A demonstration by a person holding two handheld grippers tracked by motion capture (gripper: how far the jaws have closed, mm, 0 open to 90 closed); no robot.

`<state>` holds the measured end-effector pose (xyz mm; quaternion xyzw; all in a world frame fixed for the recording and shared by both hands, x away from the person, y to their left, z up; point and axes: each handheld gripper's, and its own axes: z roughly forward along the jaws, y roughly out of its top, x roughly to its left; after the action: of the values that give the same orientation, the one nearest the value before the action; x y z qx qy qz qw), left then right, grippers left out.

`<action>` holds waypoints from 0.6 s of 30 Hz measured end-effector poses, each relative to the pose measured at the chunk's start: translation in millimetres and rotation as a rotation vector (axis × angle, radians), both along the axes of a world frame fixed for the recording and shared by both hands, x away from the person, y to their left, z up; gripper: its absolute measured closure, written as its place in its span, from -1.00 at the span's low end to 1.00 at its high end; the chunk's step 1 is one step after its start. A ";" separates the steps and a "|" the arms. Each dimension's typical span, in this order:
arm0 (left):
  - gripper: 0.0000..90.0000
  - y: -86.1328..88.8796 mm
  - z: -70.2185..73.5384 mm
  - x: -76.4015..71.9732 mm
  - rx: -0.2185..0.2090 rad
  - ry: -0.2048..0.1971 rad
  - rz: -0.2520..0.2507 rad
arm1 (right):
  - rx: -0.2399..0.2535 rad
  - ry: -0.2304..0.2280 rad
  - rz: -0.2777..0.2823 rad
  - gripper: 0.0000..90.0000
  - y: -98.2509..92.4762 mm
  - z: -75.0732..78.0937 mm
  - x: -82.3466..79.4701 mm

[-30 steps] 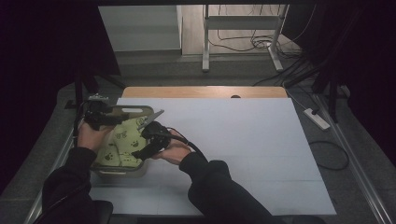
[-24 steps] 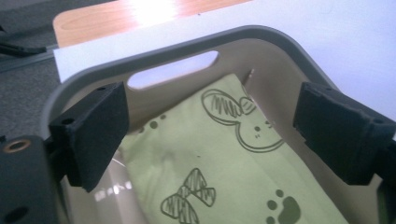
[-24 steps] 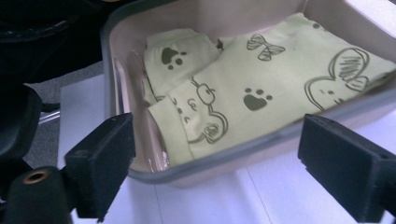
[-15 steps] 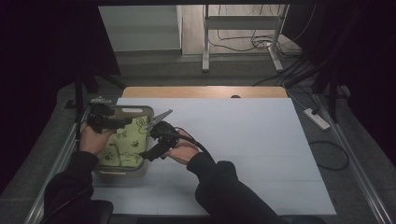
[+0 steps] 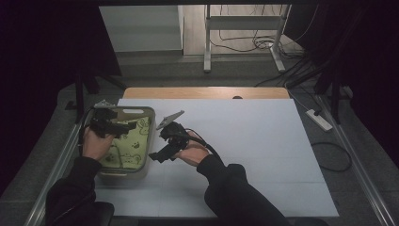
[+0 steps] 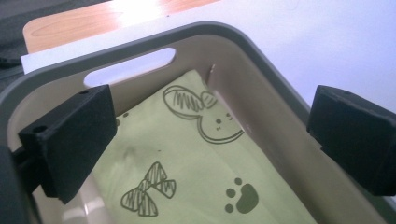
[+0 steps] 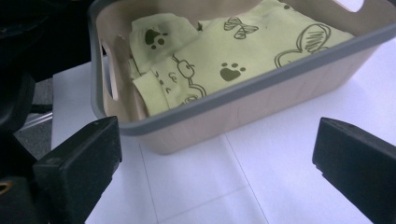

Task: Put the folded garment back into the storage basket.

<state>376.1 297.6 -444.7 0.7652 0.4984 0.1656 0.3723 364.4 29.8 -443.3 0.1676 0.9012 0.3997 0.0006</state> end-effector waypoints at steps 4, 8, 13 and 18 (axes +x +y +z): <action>-0.99 -4.3 0.0 -3.3 -0.011 -0.008 -0.002 | -0.005 -0.014 -0.009 -1.00 -7.6 0.3 -1.8; -1.00 -8.8 -1.0 -6.4 -0.018 -0.014 -0.010 | -0.005 -0.017 -0.024 -1.00 -17.4 0.3 -1.7; -1.00 -15.4 -2.2 -9.7 -0.020 -0.021 -0.029 | -0.011 -0.014 -0.031 -0.99 -29.7 -0.6 -1.3; -1.00 -21.7 -2.5 -12.6 -0.024 -0.028 -0.053 | -0.005 -0.002 -0.040 -0.99 -41.6 -1.0 -0.8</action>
<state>363.5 275.9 -447.3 0.7712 0.4748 0.1604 0.3925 363.6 -11.8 -444.3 0.1852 0.8986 0.3977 0.0098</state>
